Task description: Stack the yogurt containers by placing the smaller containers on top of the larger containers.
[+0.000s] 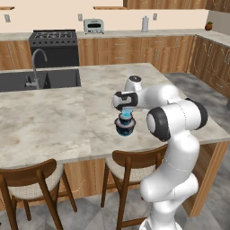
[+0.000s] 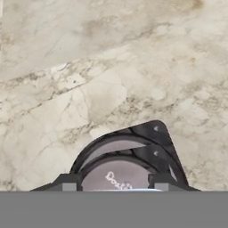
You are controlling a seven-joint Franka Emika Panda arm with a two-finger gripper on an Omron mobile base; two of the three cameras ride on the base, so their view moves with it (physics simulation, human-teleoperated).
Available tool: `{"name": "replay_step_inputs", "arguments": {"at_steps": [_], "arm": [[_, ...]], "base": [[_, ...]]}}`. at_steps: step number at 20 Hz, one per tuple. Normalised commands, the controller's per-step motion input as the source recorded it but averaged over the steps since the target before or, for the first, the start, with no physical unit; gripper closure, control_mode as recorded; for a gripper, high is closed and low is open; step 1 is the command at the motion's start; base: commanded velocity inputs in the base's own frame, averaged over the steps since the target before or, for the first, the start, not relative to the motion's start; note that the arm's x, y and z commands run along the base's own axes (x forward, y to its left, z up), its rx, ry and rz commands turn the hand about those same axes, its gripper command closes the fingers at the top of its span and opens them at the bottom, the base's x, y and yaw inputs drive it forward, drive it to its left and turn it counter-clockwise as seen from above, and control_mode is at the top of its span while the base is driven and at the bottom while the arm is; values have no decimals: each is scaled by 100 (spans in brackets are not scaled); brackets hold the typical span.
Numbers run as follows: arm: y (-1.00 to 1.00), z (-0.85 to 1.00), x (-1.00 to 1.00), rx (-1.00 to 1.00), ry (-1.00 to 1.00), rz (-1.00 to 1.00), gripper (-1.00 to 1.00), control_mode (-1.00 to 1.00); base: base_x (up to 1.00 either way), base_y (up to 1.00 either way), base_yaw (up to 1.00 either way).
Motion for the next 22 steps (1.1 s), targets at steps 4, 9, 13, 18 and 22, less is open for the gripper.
{"name": "replay_step_inputs", "arguments": {"at_steps": [4,9,13,18,22], "arm": [[-4,-3,8,0,0,0,100,-100],[-2,0,7,0,0,0,100,-100],[0,-1,11,0,0,0,100,-100],[0,-3,14,0,0,0,100,-100],[0,-1,9,0,0,0,100,-100]], "base": [[0,0,0],[0,0,0],[0,0,0],[0,0,0],[0,0,0]]}}
